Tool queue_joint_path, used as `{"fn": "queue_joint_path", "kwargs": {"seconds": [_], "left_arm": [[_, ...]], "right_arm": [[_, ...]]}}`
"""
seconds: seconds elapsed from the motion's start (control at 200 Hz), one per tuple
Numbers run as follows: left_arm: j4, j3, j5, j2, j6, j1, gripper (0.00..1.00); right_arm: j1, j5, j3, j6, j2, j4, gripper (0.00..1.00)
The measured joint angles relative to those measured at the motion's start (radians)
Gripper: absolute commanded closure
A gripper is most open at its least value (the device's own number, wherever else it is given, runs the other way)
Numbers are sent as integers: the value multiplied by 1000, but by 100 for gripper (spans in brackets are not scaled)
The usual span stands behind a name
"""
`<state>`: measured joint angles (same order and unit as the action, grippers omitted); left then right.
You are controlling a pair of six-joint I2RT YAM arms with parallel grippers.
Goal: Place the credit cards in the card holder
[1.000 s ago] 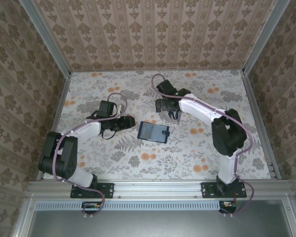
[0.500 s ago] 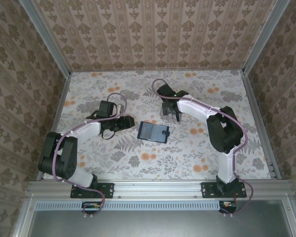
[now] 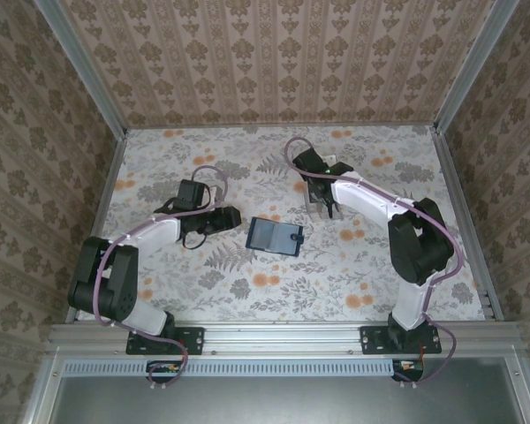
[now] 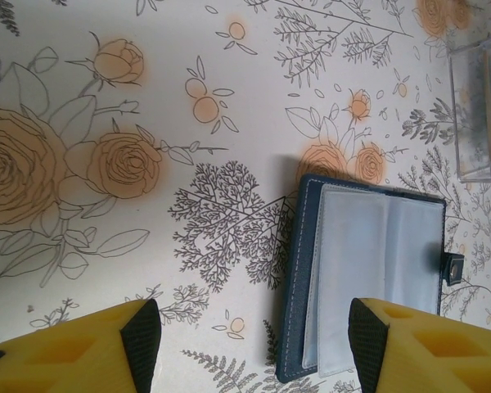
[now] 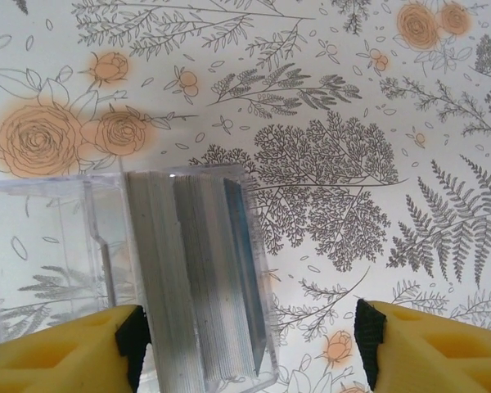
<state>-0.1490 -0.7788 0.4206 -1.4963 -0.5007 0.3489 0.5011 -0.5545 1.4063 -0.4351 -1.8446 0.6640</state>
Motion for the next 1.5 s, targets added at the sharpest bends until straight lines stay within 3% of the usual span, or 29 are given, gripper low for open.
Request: {"fn": "queue_joint_path", "kwargs": {"seconds": [0.265,0.315,0.815,0.96,1.045,1.16,1.305,1.495], "left_arm": [[-1,12,-11,26,0,5,35],[-2,12,-14,28,0,5,35],[0,12,-11,18,-4,32,38],[16,19,22,14,-2,37,41],[27,19,47,-3,0,39,52],[33,16,70,-52,10,56,53],[38,7,87,-99,13,95,53],[56,-20,96,-138,16,136,60]], "right_arm": [[-19,99,-42,39,2,-39,91],[-19,116,-44,47,2,-39,95],[-20,240,-126,77,205,-60,98],[-17,410,-242,61,319,-120,97],[-10,529,-330,11,370,-196,98],[-6,687,-474,-76,402,-352,100],[-6,864,-582,-150,367,-499,100],[-27,1081,-623,-217,241,-690,100]]}}
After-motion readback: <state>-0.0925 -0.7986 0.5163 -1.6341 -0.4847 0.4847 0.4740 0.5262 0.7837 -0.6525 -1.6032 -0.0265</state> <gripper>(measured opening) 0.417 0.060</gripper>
